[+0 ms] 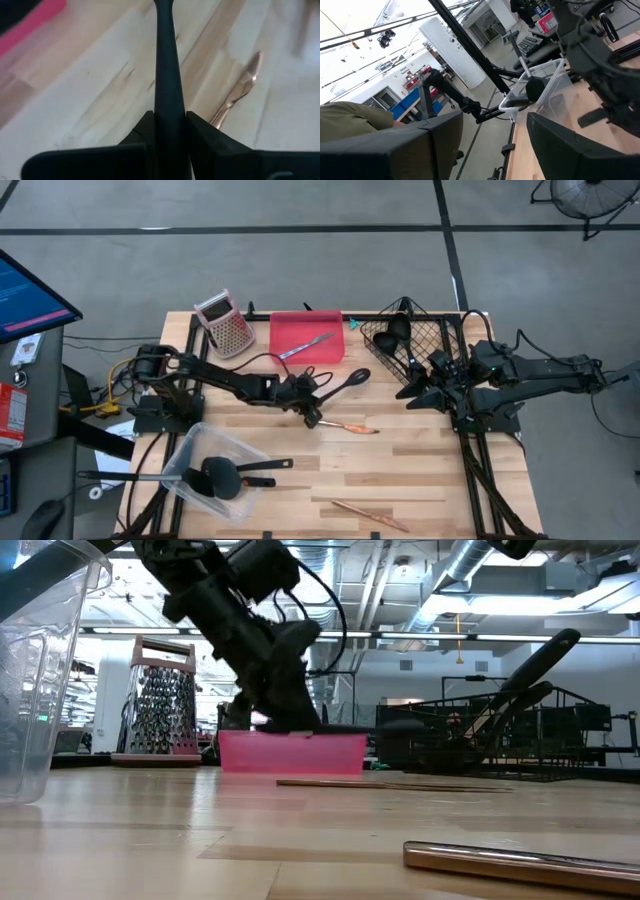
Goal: Pick & Place Kitchen Items
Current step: Put the black ladle into the wire basket
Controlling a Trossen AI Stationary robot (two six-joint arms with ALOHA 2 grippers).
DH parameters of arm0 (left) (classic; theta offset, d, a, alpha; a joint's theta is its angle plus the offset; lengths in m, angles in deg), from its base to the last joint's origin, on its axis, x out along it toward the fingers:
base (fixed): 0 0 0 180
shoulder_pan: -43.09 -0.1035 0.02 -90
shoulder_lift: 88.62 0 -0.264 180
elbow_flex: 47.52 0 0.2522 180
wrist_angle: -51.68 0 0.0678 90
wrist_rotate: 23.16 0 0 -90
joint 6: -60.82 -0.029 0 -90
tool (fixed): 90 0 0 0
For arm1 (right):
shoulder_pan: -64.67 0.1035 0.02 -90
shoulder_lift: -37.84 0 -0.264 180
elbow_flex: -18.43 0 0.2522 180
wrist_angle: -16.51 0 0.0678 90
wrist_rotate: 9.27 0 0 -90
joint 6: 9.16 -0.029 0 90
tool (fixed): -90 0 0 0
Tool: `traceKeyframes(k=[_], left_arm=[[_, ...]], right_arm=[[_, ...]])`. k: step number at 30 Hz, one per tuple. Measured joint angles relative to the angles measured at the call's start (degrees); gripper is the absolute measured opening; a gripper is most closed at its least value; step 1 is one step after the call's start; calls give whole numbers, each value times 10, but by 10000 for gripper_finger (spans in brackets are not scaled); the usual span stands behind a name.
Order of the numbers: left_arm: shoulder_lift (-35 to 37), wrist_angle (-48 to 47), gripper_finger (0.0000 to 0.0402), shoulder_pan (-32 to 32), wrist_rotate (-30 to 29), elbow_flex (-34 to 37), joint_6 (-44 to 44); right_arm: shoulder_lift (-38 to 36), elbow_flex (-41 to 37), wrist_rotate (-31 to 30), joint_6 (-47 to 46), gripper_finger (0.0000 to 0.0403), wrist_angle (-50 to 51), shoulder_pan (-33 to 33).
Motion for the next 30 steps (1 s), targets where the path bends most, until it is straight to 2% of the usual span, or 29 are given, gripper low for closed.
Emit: traceKeyframes(k=[11,17,30], left_arm=[[106,0,47,0,-2,0,-1],[174,0,47,-3,-34,-1,-2],[309,6,47,-14,-35,-1,20]], right_arm=[[0,0,-7,9,221,0,0],[0,0,-20,13,221,0,0],[0,0,-37,20,221,0,0]])
